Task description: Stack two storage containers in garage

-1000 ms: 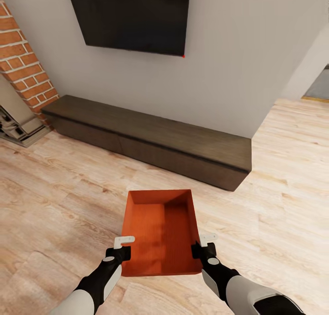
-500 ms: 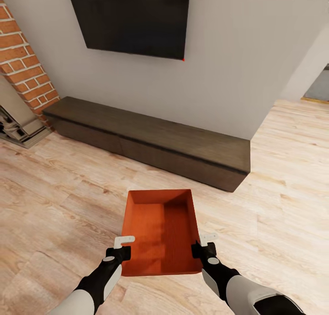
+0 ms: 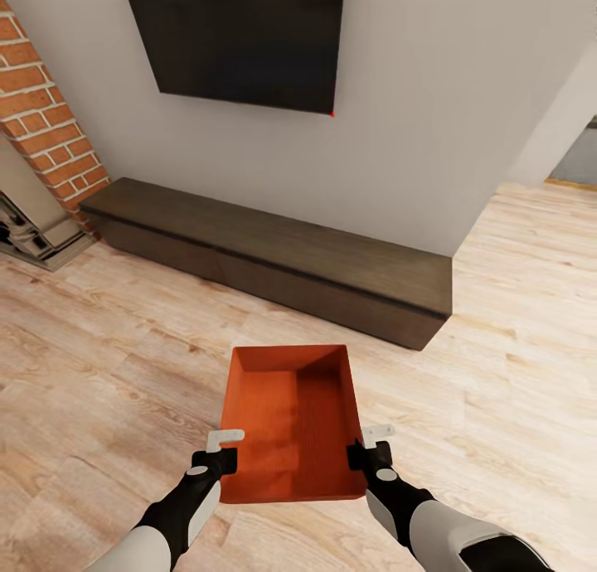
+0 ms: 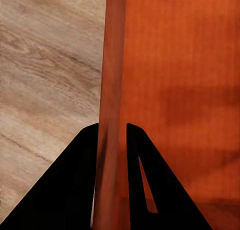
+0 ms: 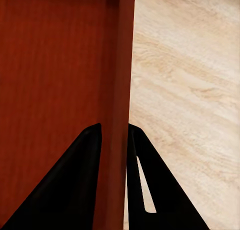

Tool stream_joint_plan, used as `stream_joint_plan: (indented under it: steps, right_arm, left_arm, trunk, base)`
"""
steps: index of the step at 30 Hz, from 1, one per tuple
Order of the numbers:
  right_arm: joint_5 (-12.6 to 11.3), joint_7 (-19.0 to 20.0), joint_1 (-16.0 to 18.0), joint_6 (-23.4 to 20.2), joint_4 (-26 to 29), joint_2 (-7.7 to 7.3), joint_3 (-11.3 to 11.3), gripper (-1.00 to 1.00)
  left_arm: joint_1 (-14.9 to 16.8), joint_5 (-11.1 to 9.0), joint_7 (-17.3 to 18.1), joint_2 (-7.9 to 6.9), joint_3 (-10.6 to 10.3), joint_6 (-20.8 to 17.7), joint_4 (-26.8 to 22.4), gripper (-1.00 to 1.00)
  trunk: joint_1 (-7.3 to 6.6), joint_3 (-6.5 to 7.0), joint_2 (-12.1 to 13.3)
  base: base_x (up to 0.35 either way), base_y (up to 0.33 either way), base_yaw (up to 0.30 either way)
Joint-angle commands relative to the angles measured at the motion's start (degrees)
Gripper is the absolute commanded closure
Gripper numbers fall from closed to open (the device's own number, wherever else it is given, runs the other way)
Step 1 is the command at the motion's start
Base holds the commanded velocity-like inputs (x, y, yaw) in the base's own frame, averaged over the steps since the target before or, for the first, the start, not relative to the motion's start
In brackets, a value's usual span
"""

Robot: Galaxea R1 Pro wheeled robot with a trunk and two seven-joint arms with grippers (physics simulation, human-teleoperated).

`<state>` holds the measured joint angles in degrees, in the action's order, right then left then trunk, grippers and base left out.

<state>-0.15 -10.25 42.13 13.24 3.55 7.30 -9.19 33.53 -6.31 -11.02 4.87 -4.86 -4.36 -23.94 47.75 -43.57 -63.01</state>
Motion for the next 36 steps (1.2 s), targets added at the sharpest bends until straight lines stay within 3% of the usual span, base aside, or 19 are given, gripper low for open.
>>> stream_joint_plan:
  steps: [1,25,36]
  right_arm:
    - [-1.2,-1.2,0.0,0.3,-0.3,-0.01,0.9,1.0]
    - [-1.4,-2.3,0.0,0.7,-0.5,0.38,1.0,1.0]
    - [-1.4,-3.4,0.0,0.5,-0.5,0.4,1.0,1.0]
  left_arm:
    - [0.0,0.8,-0.9,-0.04,0.5,0.5,-0.3,1.0]
    - [0.0,0.8,-0.9,-0.04,0.5,0.5,-0.4,1.0]
    - [0.0,0.8,-0.9,-0.04,0.5,0.5,-0.5,1.0]
  trunk:
    - [-0.22,0.15,0.4]
    - [-5.5,4.48,10.0]
    - [-7.91,7.25,14.4]
  base:
    - [0.0,0.0,0.0]
    - [0.0,0.0,0.0]
    - [0.0,0.0,0.0]
